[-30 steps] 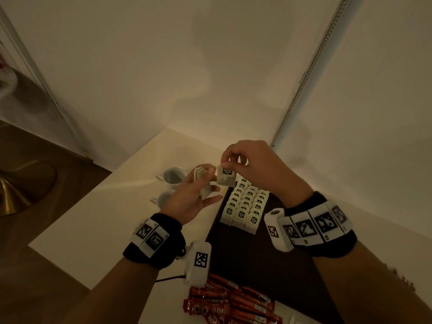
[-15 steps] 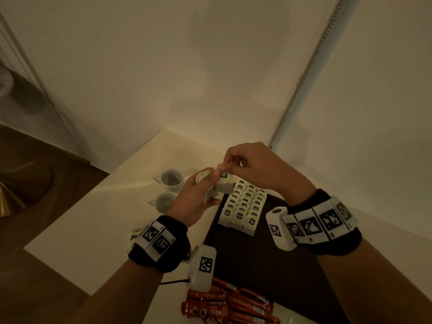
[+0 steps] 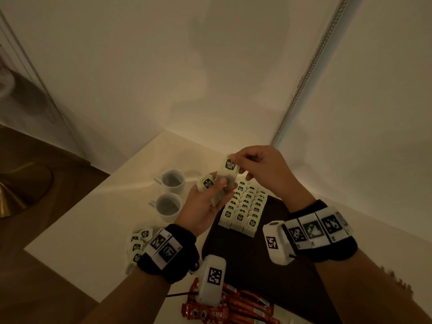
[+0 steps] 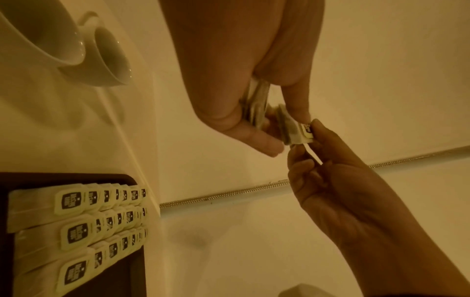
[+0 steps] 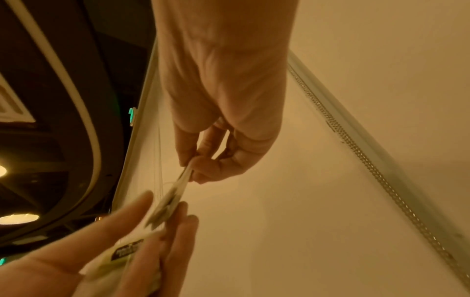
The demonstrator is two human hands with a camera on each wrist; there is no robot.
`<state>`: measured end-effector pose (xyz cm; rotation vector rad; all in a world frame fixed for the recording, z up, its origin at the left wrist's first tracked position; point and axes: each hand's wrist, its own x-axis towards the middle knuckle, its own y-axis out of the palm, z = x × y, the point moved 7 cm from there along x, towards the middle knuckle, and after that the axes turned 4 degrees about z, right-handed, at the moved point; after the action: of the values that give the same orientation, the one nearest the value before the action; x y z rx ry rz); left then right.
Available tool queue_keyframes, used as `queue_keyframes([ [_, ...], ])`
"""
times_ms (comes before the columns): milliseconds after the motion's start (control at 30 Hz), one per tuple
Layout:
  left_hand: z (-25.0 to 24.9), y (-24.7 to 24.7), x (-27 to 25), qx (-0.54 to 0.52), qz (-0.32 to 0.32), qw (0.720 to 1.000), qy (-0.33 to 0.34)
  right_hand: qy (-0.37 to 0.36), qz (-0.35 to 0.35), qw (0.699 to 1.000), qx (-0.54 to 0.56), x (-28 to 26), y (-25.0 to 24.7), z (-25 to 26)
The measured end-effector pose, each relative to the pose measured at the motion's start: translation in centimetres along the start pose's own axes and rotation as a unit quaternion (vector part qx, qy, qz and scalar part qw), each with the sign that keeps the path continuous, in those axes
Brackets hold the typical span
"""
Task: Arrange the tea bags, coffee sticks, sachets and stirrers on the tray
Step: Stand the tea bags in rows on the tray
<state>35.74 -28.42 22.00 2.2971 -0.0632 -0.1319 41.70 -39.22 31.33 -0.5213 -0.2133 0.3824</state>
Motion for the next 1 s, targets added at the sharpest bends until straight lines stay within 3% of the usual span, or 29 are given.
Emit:
queue_keyframes([
  [100, 0.0, -0.2, 0.1, 0.004, -0.013, 1.000, 0.020, 0.005, -0.001, 0.998, 0.056, -0.2, 0.3, -0.5],
  [333, 0.6, -0.5, -0.1, 0.050, -0.011, 0.999, 0.012, -0.008, -0.010, 1.000, 0.015, -0.4, 0.1, -0.4],
  [433, 0.6, -3.1, -0.3, 0.037, -0.071, 0.997, 0.007, -0.003, -0.017, 1.000, -0.002, -0.7, -0.2, -1.6],
  [567, -0.4, -6.9, -0.3, -0.010, -0.161, 0.987, 0.008, 0.060, 0.038, 0.996, -0.052, -1.6, 1.8, -7.1],
  [733, -1.5, -7.6, -0.2, -0.033, -0.145, 0.989, -0.020, 0.153, 0.137, 0.971, -0.126, -3.4, 6.6, -14.6],
  [833, -1.3, -8.2, -0.4, -0.045, -0.154, 0.987, -0.034, 0.191, 0.183, 0.959, -0.106, -4.3, 9.4, -17.2],
  [900, -1.1, -8.5, -0.5, -0.039, -0.160, 0.986, -0.040, 0.213, 0.190, 0.952, -0.109, -4.5, 10.7, -18.6],
  [1000, -0.7, -8.7, -0.5, -0.038, -0.159, 0.985, -0.056, 0.239, 0.124, 0.957, -0.112, -4.0, 11.0, -20.5],
])
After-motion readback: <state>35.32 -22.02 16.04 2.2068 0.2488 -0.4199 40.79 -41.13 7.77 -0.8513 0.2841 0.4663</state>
